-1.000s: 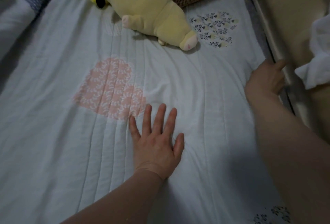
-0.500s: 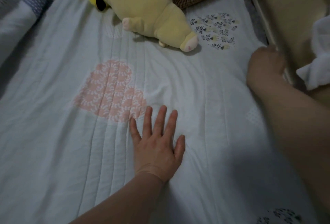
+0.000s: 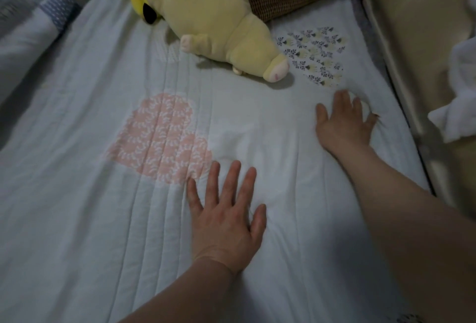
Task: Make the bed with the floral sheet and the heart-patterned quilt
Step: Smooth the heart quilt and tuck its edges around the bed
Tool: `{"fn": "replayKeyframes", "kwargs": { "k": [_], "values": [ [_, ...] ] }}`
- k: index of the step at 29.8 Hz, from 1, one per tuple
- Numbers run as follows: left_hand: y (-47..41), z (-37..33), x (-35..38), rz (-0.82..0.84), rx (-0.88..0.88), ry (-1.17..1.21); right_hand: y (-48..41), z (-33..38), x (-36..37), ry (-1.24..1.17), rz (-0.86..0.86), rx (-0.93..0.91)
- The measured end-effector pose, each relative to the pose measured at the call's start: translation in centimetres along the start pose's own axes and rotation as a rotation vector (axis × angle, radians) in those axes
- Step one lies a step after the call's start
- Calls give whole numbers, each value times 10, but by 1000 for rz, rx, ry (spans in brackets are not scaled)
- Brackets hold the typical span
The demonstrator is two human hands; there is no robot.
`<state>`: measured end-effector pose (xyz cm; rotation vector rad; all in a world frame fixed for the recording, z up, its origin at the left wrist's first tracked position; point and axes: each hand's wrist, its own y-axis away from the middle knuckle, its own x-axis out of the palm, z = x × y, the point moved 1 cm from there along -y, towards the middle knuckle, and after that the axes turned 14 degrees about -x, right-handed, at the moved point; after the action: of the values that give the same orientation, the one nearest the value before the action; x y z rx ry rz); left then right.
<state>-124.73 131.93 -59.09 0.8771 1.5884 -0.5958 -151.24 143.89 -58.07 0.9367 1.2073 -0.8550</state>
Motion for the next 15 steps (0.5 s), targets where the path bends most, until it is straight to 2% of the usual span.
{"fn": "replayKeyframes", "kwargs": {
  "k": [2,4,6,7,8,11,13,15],
  "values": [
    [-2,1,0,-10,5,7,-21,7,-13,39,-56,88],
    [-2,0,-1,-13,3,18,-40,31,-32,31,-218,-87],
    [-1,-1,-1,-13,12,27,-56,42,-44,-91,-311,-253],
    [0,-1,0,-5,13,26,-65,40,-47,-157,-330,-223],
    [1,-2,0,-9,15,30,-78,32,-49,-205,-348,-118],
    [0,0,1,-6,11,28,-104,13,-49,-362,-340,286],
    [-1,1,1,-4,16,26,-110,6,-48,-352,-282,330],
    [-2,2,2,-12,19,30,-111,6,-50,-252,-254,258]
  ]
}}
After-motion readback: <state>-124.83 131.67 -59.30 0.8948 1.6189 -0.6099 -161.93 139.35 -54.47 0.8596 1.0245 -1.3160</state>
